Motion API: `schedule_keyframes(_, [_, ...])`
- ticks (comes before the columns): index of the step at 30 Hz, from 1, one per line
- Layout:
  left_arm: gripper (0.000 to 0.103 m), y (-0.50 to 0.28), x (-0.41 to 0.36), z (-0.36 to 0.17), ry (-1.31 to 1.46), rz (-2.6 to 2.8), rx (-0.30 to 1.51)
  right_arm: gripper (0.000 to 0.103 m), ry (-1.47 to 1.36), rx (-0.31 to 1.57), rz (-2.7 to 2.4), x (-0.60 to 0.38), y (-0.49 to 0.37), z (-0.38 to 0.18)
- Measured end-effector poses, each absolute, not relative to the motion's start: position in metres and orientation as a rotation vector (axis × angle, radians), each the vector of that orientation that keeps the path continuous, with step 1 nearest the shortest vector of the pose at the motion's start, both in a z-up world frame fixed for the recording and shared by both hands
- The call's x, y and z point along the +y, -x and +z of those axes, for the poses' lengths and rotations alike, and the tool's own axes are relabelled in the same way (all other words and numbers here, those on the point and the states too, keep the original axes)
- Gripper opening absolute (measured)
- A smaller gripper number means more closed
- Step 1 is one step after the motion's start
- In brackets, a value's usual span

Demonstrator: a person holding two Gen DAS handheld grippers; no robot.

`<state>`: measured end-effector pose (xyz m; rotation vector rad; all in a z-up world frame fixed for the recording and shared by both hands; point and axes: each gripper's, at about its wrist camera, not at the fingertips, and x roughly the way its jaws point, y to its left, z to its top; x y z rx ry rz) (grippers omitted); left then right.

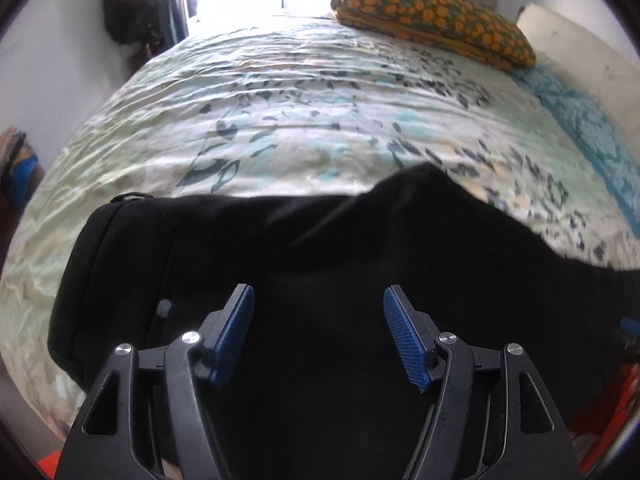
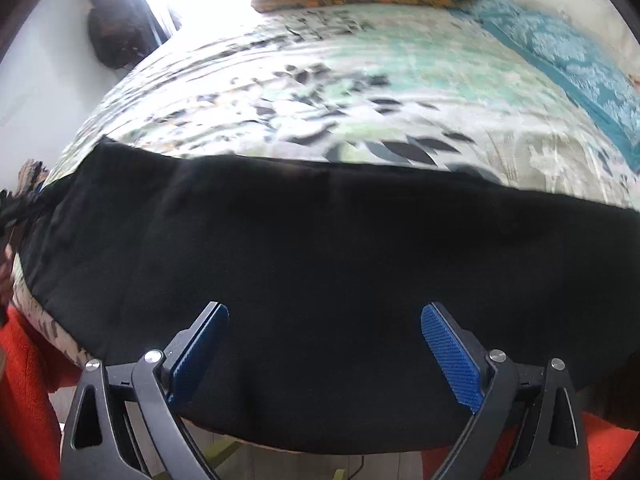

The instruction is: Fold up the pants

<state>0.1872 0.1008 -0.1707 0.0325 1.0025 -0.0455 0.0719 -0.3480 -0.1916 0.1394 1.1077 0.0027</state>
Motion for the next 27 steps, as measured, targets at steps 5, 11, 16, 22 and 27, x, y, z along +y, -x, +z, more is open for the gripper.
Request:
schedule_keyframes(5, [0.07,-0.178,0.13,-0.194,0.009,0.028,1.04,0.097,-0.334,1.073,-0.138,-0.446,-0.08,-0.189])
schedule_keyframes(11, [0.07,-0.164,0.123,-0.161,0.048,0.049,0.95,0.095,-0.421,1.021,-0.232,-0.55,-0.074,-0.161])
schedule_keyframes(16, [0.07,-0.147,0.118,-0.162,0.1,0.052,0.942,0.089,-0.021,1.134,0.093,-0.487,-0.104,-0.153])
schedule_keyframes(22, [0.07,-0.136,0.12,-0.17,0.119,0.066,0.97,0.059,0.241,1.233,0.387,-0.422,-0.151,-0.169])
schedule_keyframes(27, [0.07,-0.133,0.135,-0.171,0.17,0.096,0.968,0.039,0.392,1.296,0.517,-0.38,-0.161,-0.188])
